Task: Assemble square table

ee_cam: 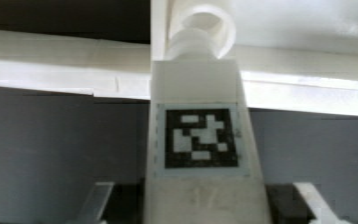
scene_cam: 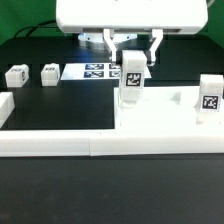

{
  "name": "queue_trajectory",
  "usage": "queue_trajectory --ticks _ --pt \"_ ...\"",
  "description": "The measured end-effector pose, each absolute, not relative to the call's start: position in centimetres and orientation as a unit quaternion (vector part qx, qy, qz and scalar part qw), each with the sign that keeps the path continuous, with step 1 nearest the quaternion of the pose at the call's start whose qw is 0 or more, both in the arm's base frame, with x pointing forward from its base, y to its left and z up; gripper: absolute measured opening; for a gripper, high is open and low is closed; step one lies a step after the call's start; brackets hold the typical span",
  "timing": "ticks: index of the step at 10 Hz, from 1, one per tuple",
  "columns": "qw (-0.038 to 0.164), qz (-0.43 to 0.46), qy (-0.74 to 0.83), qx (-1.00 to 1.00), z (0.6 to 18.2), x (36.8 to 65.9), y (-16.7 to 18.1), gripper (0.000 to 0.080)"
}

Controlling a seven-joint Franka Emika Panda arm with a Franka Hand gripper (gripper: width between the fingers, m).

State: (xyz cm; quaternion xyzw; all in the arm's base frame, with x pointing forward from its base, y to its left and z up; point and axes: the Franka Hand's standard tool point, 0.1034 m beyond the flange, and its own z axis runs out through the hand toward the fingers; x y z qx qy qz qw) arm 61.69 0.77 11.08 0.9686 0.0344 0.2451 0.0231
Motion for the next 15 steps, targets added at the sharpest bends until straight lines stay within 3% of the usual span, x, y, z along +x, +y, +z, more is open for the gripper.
queue_trajectory --ticks 6,10,12,13,15 --pt "0.026 0.235 0.039 0.971 8.9 61.7 1.1 0.0294" --pt "0.032 0.244 0.039 0.968 8.5 61.8 0.9 0.0294" --pt "0.032 0.244 0.039 0.968 8.5 61.8 0.9 0.0545" --pt "0.032 0.244 0.039 0.969 8.5 61.8 0.9 0.0618" --pt "0.032 0.244 0.039 0.969 8.5 61.8 0.9 0.0640"
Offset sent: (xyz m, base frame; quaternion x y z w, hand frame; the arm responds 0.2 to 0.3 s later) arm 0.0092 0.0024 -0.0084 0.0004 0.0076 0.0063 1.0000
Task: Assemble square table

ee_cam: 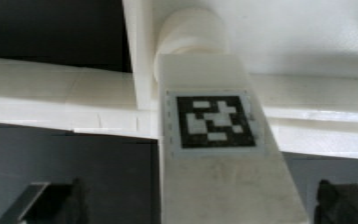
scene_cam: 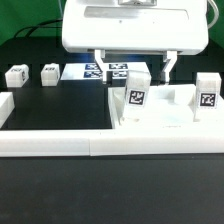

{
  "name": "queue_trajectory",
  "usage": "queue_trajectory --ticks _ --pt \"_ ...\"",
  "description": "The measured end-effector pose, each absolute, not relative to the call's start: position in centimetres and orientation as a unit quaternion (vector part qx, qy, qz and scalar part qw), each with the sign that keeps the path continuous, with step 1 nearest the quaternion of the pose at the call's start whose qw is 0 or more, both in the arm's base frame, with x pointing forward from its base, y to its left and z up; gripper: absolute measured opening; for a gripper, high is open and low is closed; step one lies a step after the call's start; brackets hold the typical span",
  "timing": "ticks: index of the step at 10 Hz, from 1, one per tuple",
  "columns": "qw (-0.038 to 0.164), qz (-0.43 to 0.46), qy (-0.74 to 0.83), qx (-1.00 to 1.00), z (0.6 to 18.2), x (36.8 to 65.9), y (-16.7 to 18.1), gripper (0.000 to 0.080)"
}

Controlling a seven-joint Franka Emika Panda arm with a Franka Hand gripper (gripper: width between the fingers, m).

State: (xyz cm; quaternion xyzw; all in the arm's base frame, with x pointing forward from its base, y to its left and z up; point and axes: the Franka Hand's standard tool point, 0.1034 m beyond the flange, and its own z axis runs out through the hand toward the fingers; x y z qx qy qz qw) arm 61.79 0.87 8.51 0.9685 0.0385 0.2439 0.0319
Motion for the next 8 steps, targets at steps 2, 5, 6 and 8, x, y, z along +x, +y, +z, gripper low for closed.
queue_trajectory --ticks 2,5,6,8 --pt "0.032 0.244 0.039 0.969 8.5 61.8 0.9 0.0648" --pt "0.007 0.193 0.027 0.981 8.4 61.8 0.9 0.0649" --pt "-0.014 0.160 0.012 0.987 8.7 62.4 1.5 0.0649" --pt "-0.022 0.144 0.008 0.989 8.7 63.0 1.4 0.0649"
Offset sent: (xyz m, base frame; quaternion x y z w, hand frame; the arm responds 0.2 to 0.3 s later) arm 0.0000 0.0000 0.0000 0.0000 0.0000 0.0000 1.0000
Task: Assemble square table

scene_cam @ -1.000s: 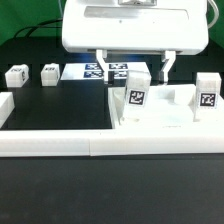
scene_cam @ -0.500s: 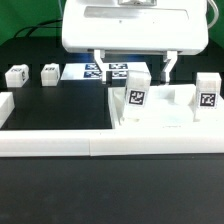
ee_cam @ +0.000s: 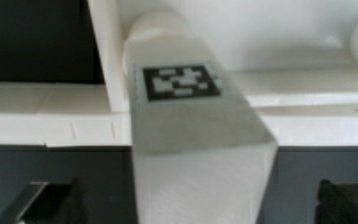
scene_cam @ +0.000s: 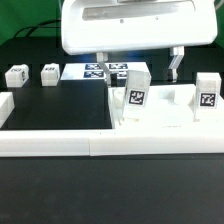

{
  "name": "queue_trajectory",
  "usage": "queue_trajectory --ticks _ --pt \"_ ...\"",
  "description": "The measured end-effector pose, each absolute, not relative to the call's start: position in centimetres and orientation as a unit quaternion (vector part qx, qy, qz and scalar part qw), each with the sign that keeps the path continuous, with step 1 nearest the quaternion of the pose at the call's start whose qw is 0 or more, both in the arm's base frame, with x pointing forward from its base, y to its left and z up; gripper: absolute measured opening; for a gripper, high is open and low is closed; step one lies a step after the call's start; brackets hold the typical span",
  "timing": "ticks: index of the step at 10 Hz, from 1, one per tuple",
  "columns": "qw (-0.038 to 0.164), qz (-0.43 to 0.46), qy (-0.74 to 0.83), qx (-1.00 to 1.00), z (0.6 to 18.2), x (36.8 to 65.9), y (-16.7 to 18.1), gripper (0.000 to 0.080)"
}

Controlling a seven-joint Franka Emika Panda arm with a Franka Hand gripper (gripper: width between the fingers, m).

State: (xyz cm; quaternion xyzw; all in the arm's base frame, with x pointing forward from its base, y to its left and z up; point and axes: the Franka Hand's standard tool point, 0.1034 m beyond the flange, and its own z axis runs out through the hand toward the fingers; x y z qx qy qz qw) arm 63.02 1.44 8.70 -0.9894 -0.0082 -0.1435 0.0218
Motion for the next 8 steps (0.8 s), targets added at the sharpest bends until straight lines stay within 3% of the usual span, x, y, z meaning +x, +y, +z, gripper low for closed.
queue_trajectory --ticks 1,5,7,8 --pt "0.036 -0.091 -0.004 -0.995 8.3 62.6 1.7 0.0649" --pt "0.030 -0.055 -0.002 -0.998 7.5 62.1 0.0 0.0649" --pt "0.031 -0.055 0.000 -0.998 7.4 62.0 0.0 0.0384" --pt "0.032 -0.055 0.010 -0.998 7.4 62.0 0.0 0.0384"
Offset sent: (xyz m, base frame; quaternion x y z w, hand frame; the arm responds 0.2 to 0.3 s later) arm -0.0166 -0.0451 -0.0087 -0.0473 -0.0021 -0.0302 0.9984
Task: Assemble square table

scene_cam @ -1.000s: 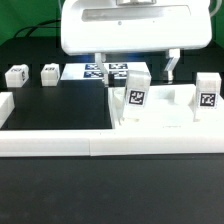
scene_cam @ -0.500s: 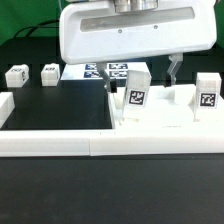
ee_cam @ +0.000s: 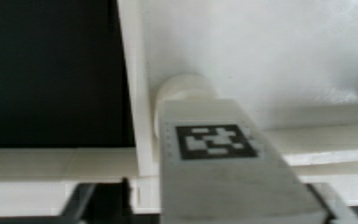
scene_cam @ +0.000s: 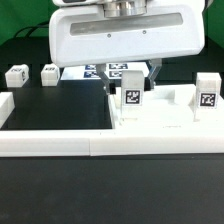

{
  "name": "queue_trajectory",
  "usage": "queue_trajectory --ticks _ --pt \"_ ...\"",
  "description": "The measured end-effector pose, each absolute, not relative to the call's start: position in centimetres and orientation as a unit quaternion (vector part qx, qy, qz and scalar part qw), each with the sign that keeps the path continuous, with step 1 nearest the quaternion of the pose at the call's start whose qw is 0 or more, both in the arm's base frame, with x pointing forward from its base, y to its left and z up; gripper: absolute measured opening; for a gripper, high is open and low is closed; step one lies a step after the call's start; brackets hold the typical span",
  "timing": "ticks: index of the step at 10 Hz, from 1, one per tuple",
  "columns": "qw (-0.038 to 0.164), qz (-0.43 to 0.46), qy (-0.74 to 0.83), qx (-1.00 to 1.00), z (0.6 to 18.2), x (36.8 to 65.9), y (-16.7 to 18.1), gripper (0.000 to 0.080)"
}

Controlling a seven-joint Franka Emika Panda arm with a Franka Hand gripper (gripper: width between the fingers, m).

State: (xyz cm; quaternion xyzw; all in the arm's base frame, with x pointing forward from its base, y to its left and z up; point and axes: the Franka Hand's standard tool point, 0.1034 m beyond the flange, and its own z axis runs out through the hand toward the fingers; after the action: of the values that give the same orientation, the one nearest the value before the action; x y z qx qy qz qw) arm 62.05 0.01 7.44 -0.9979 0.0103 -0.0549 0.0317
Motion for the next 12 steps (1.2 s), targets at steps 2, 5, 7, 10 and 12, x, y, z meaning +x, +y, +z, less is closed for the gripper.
queue_trajectory --ticks 2,5,7,10,12 --pt "0.035 -0.054 0.055 -0.996 7.43 62.05 0.02 0.0287" --pt "0.042 -0.049 0.171 -0.983 7.36 62.05 -0.01 0.0287" --pt "0.052 -0.039 0.361 -0.930 7.34 62.18 -0.05 0.0288" --pt "0.071 -0.012 0.606 -0.792 7.17 62.01 0.75 0.0289" --pt "0.104 0.001 0.702 -0.705 7.04 62.15 0.28 0.0290"
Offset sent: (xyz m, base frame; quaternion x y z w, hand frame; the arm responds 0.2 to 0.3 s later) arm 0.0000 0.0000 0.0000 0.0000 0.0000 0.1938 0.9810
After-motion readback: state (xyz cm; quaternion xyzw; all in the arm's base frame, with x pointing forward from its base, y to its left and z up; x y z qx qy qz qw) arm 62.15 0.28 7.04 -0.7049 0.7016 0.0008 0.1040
